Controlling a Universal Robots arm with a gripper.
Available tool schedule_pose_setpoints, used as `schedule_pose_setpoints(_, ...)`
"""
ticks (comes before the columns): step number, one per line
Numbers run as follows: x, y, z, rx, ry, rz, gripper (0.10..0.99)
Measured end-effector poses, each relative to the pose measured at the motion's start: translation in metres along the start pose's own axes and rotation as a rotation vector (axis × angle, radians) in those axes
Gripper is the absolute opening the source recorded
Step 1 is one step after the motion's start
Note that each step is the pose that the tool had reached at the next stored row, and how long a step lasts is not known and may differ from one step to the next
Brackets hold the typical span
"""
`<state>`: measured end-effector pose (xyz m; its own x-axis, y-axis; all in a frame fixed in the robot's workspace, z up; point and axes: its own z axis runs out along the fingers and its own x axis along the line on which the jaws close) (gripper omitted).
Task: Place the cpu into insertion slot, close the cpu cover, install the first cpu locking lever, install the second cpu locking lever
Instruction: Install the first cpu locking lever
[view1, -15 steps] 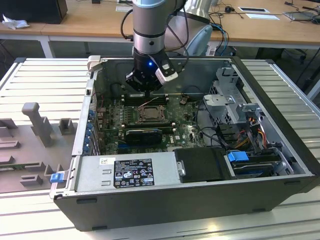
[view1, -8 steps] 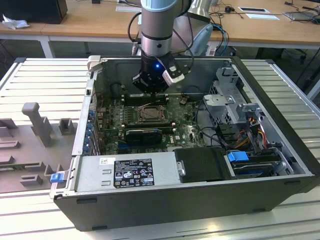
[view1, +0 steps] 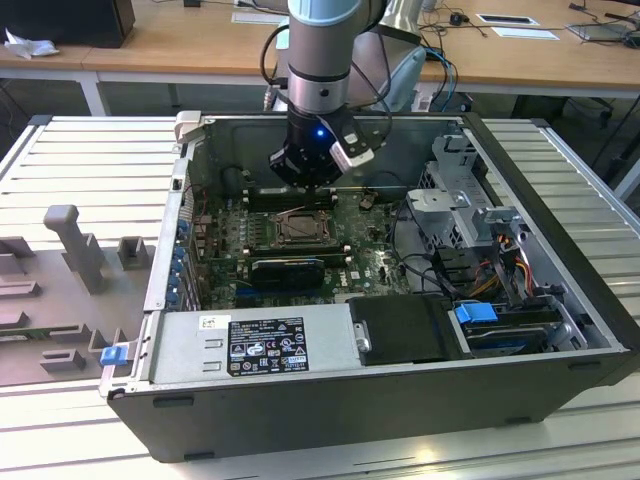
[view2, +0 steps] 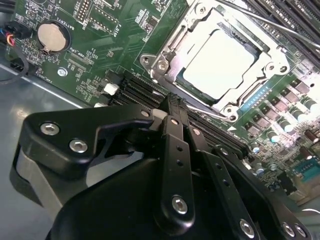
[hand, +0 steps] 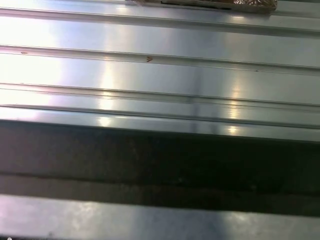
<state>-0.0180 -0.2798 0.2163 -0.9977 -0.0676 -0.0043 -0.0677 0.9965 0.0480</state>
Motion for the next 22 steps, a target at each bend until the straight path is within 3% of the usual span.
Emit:
schedule_pose_setpoints(14, -0.0015, -0.0007, 0.0111, 0.007, 0.0006, -0.001, 0.106)
schedule_pose_setpoints(22, -0.0015, -0.0009, 0.0143, 0.022, 0.0018, -0.001, 0.106)
